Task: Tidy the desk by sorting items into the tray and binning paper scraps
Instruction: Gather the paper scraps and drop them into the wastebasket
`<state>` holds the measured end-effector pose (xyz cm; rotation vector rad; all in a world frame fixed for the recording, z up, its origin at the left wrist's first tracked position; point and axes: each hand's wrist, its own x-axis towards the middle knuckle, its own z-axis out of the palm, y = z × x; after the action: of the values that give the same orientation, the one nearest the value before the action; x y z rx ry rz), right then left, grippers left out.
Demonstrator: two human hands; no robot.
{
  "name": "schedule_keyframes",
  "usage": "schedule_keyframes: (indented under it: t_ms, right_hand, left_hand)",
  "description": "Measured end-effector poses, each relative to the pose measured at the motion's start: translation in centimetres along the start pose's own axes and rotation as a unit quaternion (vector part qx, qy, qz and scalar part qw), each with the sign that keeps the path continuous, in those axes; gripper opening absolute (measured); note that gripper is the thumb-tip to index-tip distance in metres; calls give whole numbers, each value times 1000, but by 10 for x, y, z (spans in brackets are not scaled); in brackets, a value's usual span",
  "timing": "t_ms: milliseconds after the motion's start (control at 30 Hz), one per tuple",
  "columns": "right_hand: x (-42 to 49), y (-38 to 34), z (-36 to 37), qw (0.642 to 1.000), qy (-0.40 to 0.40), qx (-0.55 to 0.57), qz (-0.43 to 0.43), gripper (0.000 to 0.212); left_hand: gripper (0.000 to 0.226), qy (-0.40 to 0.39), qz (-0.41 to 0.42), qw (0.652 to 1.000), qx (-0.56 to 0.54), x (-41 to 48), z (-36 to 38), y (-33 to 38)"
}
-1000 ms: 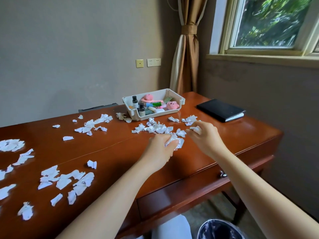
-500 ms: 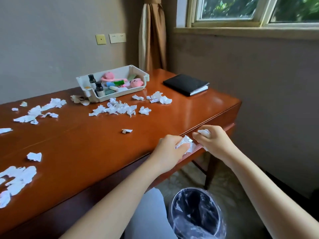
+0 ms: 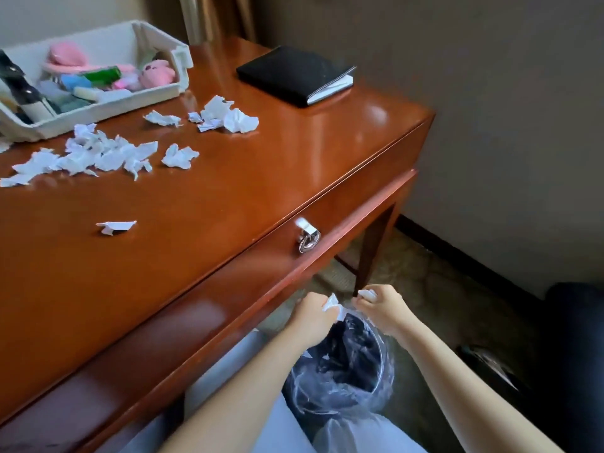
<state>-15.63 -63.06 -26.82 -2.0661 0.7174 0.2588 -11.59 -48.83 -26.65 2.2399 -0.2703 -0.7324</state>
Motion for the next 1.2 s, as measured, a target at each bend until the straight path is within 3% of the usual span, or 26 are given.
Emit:
schedule_keyframes:
  t_ms: [200, 300, 400, 467, 767, 1000, 1200]
  right_hand:
    - [30, 37, 39, 994, -42, -36, 97, 22]
    - [40, 47, 52, 987, -85, -83, 109, 12]
    - [45, 57, 56, 978, -123, -53, 158, 40]
    - [46, 58, 54, 975, -142, -82, 153, 44]
    - [34, 45, 31, 978, -99, -178, 53, 38]
    - [3, -8, -11, 970, -56, -232, -45, 24]
    - [-48, -72, -50, 954, -32, -245, -171, 21]
  left_hand:
    - [24, -51, -115, 992, -9, 34, 41, -37]
    - [43, -102, -154, 983, -7, 47, 54, -51]
    - [53, -140, -171, 975, 23, 51, 57, -55]
    - [56, -155, -169, 973, 29, 52, 56, -54]
    - [50, -167, -70, 977, 116, 27, 31, -33]
    - [42, -123, 31, 973, 193, -19, -17, 9]
    - [31, -70, 141, 972, 176, -79, -72, 46]
